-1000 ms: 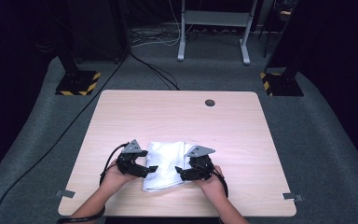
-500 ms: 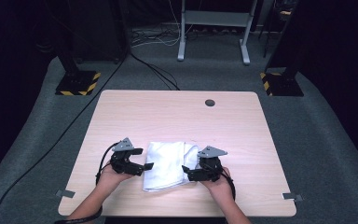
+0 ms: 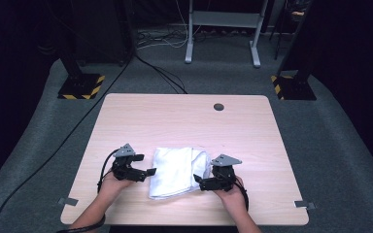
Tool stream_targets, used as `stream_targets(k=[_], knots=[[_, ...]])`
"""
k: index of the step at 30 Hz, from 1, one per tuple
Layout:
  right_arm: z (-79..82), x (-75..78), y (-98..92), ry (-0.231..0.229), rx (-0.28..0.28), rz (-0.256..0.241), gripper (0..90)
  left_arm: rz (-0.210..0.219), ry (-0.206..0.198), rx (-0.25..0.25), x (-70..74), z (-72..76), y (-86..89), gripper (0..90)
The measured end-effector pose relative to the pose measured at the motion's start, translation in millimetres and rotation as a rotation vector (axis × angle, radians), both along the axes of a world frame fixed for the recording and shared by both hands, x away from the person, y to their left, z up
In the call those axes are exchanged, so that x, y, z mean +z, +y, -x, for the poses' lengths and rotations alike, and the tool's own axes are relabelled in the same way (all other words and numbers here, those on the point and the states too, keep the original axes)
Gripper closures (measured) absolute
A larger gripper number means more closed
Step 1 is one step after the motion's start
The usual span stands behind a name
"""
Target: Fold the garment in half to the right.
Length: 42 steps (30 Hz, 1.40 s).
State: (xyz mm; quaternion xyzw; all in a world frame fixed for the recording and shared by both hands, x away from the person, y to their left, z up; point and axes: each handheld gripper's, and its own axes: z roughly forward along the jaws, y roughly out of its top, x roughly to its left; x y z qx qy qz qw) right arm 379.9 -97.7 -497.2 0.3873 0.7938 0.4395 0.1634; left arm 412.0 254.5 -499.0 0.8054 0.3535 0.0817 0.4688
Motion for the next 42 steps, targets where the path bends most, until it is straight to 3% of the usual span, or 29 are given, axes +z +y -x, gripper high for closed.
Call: stream_targets(k=[5,12,18,28,42], knots=[[0.0,-8.1,-0.4,0.010,0.003,0.021,4.6,0.007,-0.005,0.015,-4.0,-0.3,3.0,9.2],[1.5,-13.7,-1.7,0.014,0.000,0.033,2.8,-0.029,0.012,0.039,-11.0,-2.4,8.4,8.0],[2.0,-16.1,-7.4,0.018,-0.017,0.041,0.0,-0.090,0.005,0.057,-15.5,-5.1,13.6,6.2],[-0.2,-16.3,-19.9,0.039,-0.037,0.030,0.0,-0.085,0.008,0.090,-16.5,-8.8,24.9,6.0],[-6.2,-16.4,-47.4,0.066,-0.112,0.006,0.3,-0.061,0.021,0.152,-16.1,-13.5,43.3,6.0]])
